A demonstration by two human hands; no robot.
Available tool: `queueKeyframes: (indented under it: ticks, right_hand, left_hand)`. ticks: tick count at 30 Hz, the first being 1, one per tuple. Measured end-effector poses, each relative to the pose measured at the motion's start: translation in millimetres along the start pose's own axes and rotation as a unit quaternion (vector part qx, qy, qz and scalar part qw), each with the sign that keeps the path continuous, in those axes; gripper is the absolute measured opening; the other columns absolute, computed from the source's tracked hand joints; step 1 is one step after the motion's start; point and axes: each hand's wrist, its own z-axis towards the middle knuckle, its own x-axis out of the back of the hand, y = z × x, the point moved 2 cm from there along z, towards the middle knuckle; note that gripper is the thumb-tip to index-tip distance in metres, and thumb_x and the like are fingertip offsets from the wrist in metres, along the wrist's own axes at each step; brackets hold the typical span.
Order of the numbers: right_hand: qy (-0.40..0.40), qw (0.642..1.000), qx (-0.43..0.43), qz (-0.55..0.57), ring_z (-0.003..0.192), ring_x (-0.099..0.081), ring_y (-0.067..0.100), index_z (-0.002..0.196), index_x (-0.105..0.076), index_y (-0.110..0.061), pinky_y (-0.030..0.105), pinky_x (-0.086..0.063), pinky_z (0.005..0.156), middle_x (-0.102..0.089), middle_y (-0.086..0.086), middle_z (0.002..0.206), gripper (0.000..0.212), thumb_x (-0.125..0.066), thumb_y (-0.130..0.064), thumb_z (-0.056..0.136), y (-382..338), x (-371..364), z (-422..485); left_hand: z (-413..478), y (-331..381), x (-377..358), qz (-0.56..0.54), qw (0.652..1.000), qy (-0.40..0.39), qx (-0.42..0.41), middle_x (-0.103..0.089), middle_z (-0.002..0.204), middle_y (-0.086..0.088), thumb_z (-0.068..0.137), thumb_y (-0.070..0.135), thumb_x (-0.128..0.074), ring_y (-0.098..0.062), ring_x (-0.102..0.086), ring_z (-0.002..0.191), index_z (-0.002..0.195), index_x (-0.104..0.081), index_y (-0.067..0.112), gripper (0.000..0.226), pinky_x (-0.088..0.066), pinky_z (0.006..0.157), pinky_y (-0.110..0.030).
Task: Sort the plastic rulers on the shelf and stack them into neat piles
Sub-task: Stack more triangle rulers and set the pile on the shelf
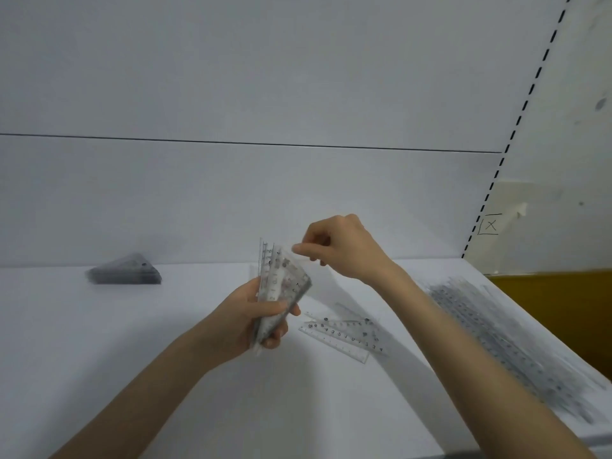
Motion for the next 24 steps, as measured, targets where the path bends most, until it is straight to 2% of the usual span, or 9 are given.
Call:
queueKeyframes:
  ticks: [2,4,6,9,13,17,22,24]
  right_hand:
    - [-0.06,0.998,-0.022,-0.026,0.07,-0.065,0.014,0.079,-0.072,-0.014,0.036,-0.055,0.07,-0.068,-0.004,0.069,0.017,-0.07,-0.03,0.084,18,8,-9]
    - [-0.165,0.982,-0.057,-0.066,0.079,-0.065,0.015,0.083,-0.075,-0.017,0.034,-0.054,0.075,-0.071,-0.003,0.078,0.008,-0.073,-0.024,0.081,38,11,-24]
    - [-0.254,0.957,-0.092,-0.106,0.089,-0.064,0.012,0.096,-0.074,-0.022,0.028,-0.052,0.08,-0.069,-0.008,0.088,0.025,-0.08,-0.031,0.074,52,10,-40]
    - [-0.31,0.933,-0.125,-0.133,0.099,-0.058,0.008,0.115,-0.064,-0.031,0.023,-0.047,0.084,-0.056,-0.017,0.097,0.056,-0.084,-0.044,0.064,62,8,-60]
    - [-0.291,0.942,-0.127,-0.112,0.105,-0.055,0.01,0.12,-0.059,-0.03,0.025,-0.047,0.088,-0.057,-0.009,0.113,0.062,-0.086,-0.038,0.065,73,5,-74]
    - [-0.257,0.955,-0.118,-0.091,0.103,-0.055,0.012,0.111,-0.059,-0.029,0.021,-0.045,0.079,-0.057,-0.01,0.11,0.051,-0.084,-0.033,0.066,79,3,-79]
    - [-0.262,0.953,-0.121,-0.088,0.109,-0.051,0.009,0.135,-0.044,-0.026,0.022,-0.039,0.081,-0.056,-0.014,0.114,0.076,-0.081,-0.034,0.07,79,3,-81]
    - [-0.266,0.952,-0.12,-0.091,0.111,-0.051,0.01,0.137,-0.044,-0.024,0.023,-0.041,0.084,-0.056,-0.013,0.115,0.076,-0.079,-0.033,0.071,79,2,-81]
  left_hand:
    - [3,-3,-5,-0.017,0.998,0.062,-0.007,-0.061,0.079,-0.016,0.079,-0.001,-0.059,-0.018,-0.05,0.047,0.107,-0.05,0.002,0.029,-0.04,0.04,-0.022]
    - [9,-7,-12,-0.049,0.99,0.129,-0.02,-0.059,0.077,-0.015,0.089,-0.006,-0.049,-0.016,-0.05,0.044,0.106,-0.05,0.001,0.018,-0.039,0.038,-0.02]
    - [17,-7,-21,-0.089,0.983,0.159,-0.033,-0.057,0.076,-0.015,0.091,-0.007,-0.044,-0.015,-0.049,0.042,0.104,-0.05,-0.001,0.015,-0.038,0.036,-0.019]
    - [27,-7,-33,-0.119,0.977,0.169,-0.04,-0.056,0.076,-0.014,0.091,-0.007,-0.044,-0.015,-0.049,0.042,0.099,-0.051,0.0,0.013,-0.036,0.035,-0.018]
    - [29,-11,-35,-0.12,0.98,0.146,-0.061,-0.058,0.079,-0.013,0.078,-0.003,-0.058,-0.015,-0.051,0.046,0.102,-0.051,0.004,0.026,-0.037,0.037,-0.02]
    - [25,-14,-34,-0.123,0.982,0.126,-0.063,-0.06,0.076,-0.012,0.071,0.001,-0.057,-0.016,-0.051,0.046,0.105,-0.05,0.004,0.035,-0.035,0.038,-0.019]
    - [22,-15,-32,-0.117,0.981,0.139,-0.071,-0.061,0.076,-0.011,0.068,0.004,-0.057,-0.016,-0.05,0.047,0.104,-0.049,0.004,0.037,-0.035,0.037,-0.021]
    - [21,-15,-31,-0.116,0.981,0.141,-0.072,-0.061,0.076,-0.011,0.067,0.004,-0.056,-0.016,-0.049,0.047,0.105,-0.048,0.004,0.038,-0.034,0.038,-0.02]
